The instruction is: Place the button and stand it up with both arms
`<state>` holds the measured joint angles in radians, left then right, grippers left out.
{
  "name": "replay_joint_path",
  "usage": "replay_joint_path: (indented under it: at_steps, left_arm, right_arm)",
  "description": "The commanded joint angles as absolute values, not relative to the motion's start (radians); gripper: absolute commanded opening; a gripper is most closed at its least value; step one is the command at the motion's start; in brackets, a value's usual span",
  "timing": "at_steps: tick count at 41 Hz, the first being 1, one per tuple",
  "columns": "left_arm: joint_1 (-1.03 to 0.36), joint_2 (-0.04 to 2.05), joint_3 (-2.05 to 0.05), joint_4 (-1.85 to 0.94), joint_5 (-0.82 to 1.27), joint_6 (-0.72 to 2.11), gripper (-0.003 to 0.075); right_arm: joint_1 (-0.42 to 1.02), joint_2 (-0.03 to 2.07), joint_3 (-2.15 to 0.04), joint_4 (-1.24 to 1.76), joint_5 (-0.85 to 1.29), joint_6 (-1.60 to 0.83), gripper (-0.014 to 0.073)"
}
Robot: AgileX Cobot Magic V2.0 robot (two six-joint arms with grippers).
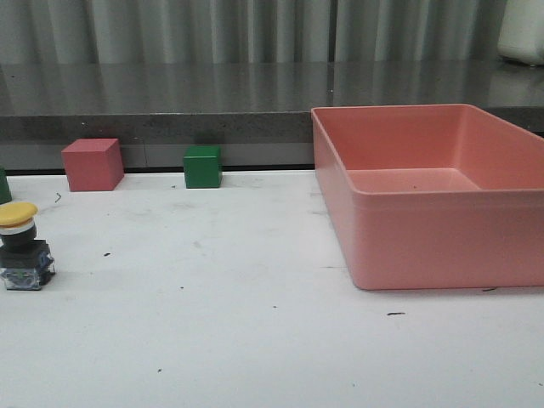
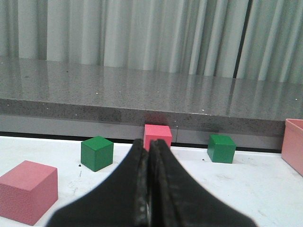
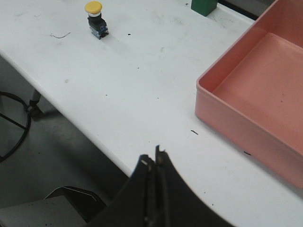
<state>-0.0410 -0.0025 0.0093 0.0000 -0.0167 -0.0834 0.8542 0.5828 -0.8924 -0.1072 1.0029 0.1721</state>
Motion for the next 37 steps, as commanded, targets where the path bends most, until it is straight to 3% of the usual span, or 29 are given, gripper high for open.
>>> replay_joint_path:
  at_steps: [1, 19, 27, 37]
  left_arm:
    - [-0.039, -0.027, 0.024, -0.011, -0.103, -0.091, -0.002]
    - [-0.039, -0.026, 0.024, -0.011, -0.103, -0.091, -0.002]
    - [-0.039, -0.026, 0.024, -0.011, -0.103, -0.091, -0.002]
    - [-0.039, -0.026, 0.024, -0.011, -0.103, -0.091, -0.002]
  right_arm:
    - [0.858, 0.571, -0.907, -0.128, 0.93, 0.172, -0.0116]
    - [0.408, 0.255, -0.585, 0.0, 0.744, 0.1, -0.0116]
    - [0.268, 0.127, -0.413, 0.241, 0.534, -0.271, -0.0113]
    - [0.108, 0.059, -0.209, 0.286, 0.209, -0.282, -0.0118]
